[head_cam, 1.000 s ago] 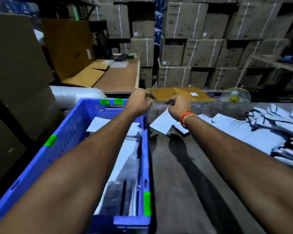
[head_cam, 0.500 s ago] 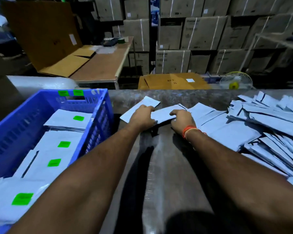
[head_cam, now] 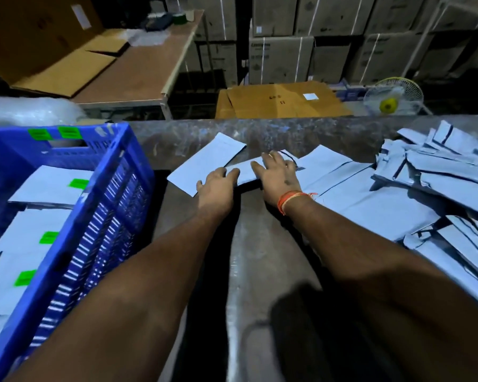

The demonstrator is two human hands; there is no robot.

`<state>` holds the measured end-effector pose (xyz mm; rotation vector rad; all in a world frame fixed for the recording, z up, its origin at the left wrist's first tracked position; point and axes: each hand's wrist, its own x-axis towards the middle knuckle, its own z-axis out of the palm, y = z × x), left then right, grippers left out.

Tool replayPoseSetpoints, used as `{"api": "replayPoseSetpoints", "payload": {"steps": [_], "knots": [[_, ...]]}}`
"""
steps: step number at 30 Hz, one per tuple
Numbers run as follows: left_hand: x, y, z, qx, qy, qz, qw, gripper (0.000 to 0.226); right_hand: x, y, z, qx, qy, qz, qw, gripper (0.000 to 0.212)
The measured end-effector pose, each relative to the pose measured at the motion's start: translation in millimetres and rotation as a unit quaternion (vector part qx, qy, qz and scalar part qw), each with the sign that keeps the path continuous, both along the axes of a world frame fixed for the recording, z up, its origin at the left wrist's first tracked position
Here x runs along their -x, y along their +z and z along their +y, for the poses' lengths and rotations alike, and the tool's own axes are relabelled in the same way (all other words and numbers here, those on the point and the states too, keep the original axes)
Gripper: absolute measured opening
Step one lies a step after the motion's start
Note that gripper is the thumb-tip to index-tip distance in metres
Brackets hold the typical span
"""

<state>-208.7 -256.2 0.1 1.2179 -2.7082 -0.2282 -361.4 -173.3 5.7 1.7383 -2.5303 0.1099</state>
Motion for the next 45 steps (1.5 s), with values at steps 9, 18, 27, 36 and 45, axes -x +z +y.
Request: {"api": "replayPoseSetpoints", "payload": {"steps": [9, 18, 27, 36, 45], "knots": [[-60.4, 15.8, 11.0, -0.125, 0.019, 0.251, 0.960, 0.017, -14.8, 30.0, 21.7, -0.012, 0.031, 0.009, 0.999, 0.042], [-150.9, 33.3, 79.0, -0.120, 0.054, 0.311, 0.941, 0.033, -83.3, 72.0, 110.1, 0.085, 0.062, -0.056, 0.993, 0.027], [-214.6, 7.0, 159.5, -0.166, 0.084, 0.149, 0.971, 0.040, -162.7, 37.4, 196.6, -0.015, 0.018, -0.074, 0.997, 0.027], [-243.5, -14.5, 247.0, 0.054, -0.044, 0.090, 0.993, 0.047, -224.2, -14.8, 269.6, 0.100, -0.070, -0.110, 0.986, 0.047], [-244.9, -44.5, 282.6, -0.004, -0.105, 0.026, 0.994, 0.061, -257.0, -37.2, 298.1, -0.003, -0.016, -0.071, 0.997, 0.064]]}}
